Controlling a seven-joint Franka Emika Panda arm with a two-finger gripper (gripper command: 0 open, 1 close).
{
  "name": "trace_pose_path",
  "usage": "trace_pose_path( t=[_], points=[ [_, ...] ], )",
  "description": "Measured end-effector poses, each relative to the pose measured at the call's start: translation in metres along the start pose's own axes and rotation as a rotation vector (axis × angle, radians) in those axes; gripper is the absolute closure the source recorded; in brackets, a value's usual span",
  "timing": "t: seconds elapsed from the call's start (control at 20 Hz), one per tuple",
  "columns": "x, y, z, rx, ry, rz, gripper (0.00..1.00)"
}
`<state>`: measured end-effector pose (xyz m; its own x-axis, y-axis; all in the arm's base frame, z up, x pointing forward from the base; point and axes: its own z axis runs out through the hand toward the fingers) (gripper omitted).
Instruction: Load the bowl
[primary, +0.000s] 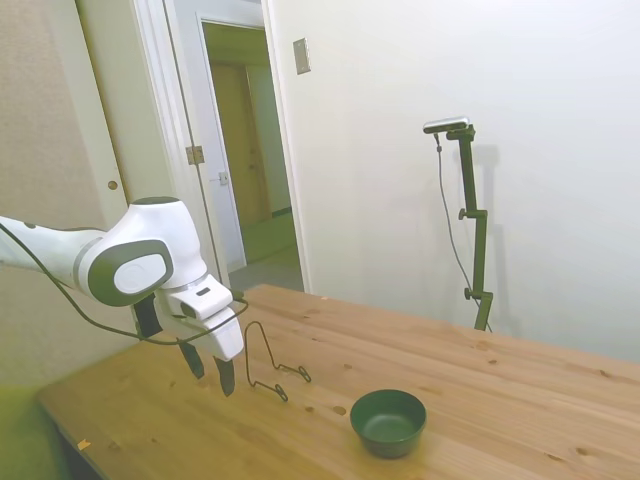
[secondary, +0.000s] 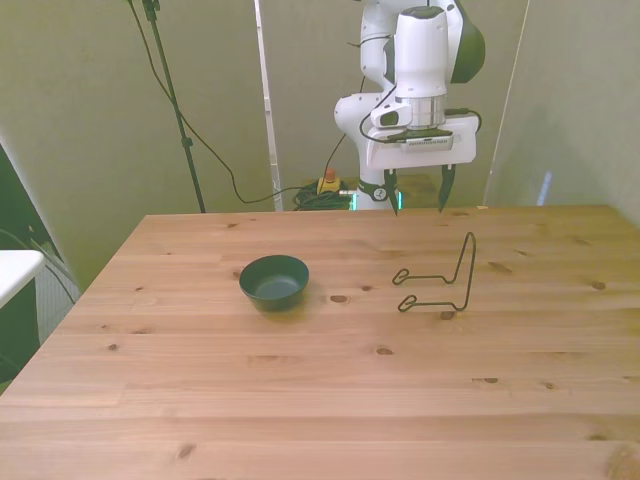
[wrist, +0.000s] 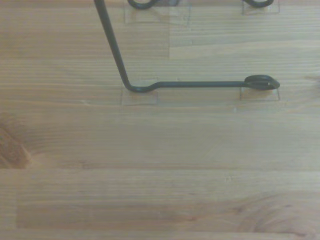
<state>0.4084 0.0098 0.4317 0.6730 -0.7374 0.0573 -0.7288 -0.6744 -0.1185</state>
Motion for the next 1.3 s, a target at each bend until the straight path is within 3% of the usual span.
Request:
trace_pose_path(
  t=[0.25, 0.45, 0.75, 1.0, 1.3],
  points=[
    [0.019, 0.007, -0.005, -0.032, 0.064, 0.021, 0.00],
    [0.066, 0.014, -0.031, -0.027, 0.118, 0.076, 0.00],
    [0.149, 0.024, -0.055, -0.052, 0.122, 0.170, 0.00],
    [0.204, 0.016, -0.035, -0.076, 0.109, 0.185, 0.00],
    [0.235, 0.010, -0.003, -0.118, 0.090, 0.187, 0.00]
  ],
)
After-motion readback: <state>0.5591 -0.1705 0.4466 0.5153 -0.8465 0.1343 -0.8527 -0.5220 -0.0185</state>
